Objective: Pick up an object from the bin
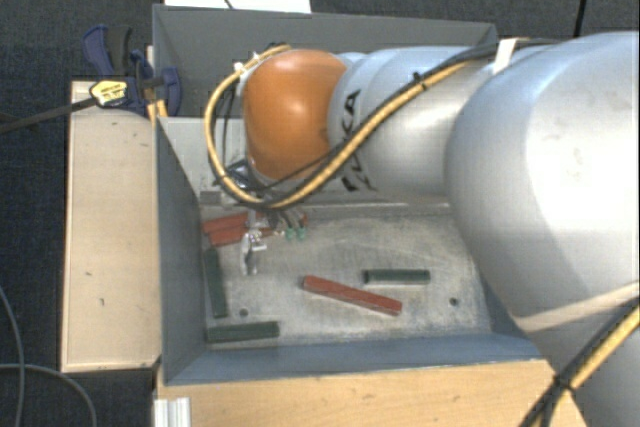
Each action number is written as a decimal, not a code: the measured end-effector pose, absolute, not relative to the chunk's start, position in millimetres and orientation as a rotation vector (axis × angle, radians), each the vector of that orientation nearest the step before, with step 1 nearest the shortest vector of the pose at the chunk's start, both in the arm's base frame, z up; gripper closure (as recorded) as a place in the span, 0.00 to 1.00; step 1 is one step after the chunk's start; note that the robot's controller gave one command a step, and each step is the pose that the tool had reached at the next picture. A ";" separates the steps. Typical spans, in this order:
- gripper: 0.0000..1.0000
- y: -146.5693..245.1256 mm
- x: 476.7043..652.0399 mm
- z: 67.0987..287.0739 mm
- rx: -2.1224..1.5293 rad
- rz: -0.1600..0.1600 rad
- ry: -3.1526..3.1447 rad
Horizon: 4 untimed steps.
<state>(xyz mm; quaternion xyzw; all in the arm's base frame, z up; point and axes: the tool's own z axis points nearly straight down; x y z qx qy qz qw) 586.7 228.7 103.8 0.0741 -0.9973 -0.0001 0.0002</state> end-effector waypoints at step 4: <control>1.00 191.3 588.7 214.7 0.187 -0.002 -3.138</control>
Offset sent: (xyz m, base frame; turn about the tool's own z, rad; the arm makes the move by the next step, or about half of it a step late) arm 0.0014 -0.0258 -0.0338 0.0011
